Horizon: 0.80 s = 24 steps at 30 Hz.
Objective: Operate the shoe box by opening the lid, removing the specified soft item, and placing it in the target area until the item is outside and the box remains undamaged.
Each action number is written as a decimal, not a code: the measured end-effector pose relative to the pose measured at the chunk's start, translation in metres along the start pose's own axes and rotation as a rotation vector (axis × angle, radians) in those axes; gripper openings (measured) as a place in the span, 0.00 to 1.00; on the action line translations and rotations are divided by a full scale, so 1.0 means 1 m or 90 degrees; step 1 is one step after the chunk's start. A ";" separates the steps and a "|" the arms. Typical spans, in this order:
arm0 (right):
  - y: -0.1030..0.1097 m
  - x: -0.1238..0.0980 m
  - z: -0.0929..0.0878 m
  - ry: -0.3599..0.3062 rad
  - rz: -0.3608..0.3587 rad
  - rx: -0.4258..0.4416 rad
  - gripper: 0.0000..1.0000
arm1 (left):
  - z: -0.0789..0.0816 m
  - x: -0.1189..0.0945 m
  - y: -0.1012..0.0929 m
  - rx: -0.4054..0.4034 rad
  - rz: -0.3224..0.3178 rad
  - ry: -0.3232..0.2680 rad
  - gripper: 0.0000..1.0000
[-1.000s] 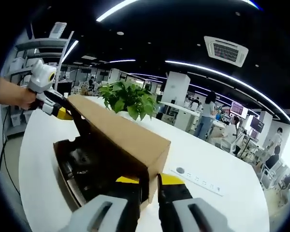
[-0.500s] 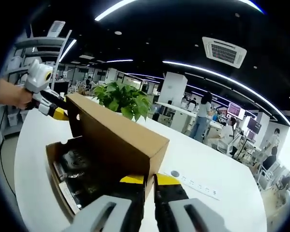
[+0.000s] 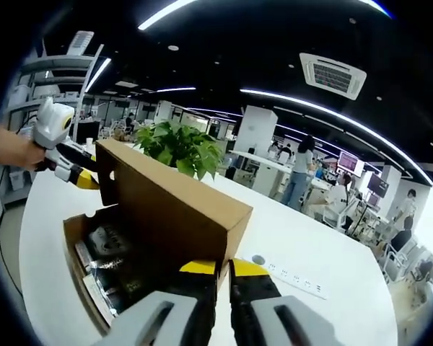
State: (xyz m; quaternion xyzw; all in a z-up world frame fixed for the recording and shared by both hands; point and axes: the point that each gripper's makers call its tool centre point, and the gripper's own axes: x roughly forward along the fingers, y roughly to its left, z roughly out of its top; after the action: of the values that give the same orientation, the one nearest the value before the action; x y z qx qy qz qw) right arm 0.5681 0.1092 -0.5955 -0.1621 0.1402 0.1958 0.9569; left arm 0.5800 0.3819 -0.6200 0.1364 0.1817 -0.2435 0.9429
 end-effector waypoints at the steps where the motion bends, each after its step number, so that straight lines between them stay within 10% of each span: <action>1: -0.001 0.001 0.000 0.001 0.000 0.001 0.00 | -0.001 0.001 0.000 -0.002 0.000 0.000 0.34; 24: -0.008 0.009 0.005 0.009 -0.003 0.036 0.00 | -0.035 0.021 0.006 -0.036 0.028 0.031 0.21</action>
State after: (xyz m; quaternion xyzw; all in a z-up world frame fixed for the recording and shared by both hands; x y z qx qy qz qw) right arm 0.5801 0.1070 -0.5920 -0.1369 0.1519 0.1880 0.9606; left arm 0.5901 0.3904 -0.6593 0.1197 0.2086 -0.2143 0.9467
